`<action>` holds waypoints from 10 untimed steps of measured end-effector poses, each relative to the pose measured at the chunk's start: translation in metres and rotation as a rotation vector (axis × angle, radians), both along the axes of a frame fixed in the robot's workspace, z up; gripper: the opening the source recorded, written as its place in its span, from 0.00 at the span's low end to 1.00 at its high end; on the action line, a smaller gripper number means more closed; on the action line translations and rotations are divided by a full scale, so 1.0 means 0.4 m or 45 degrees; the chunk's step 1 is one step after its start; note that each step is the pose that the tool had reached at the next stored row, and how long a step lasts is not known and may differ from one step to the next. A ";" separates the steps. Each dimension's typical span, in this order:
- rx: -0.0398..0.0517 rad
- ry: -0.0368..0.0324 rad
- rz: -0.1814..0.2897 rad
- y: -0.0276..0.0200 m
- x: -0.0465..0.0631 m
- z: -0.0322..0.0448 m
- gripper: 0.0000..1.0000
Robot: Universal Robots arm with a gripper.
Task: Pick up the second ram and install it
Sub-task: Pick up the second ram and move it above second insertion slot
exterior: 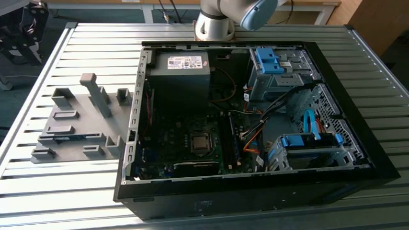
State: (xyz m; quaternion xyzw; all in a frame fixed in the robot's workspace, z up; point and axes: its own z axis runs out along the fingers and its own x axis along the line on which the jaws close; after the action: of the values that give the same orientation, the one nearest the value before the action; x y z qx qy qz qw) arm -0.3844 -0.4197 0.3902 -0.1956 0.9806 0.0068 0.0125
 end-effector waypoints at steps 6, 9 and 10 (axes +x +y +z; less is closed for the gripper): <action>0.000 0.0000 0.002 0.000 0.000 0.000 0.11; 0.000 0.0000 0.002 0.000 0.000 0.000 0.11; 0.000 0.0000 0.002 0.000 0.000 0.000 0.11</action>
State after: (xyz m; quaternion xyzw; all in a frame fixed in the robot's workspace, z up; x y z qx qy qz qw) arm -0.3844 -0.4197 0.3902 -0.1964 0.9804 0.0068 0.0125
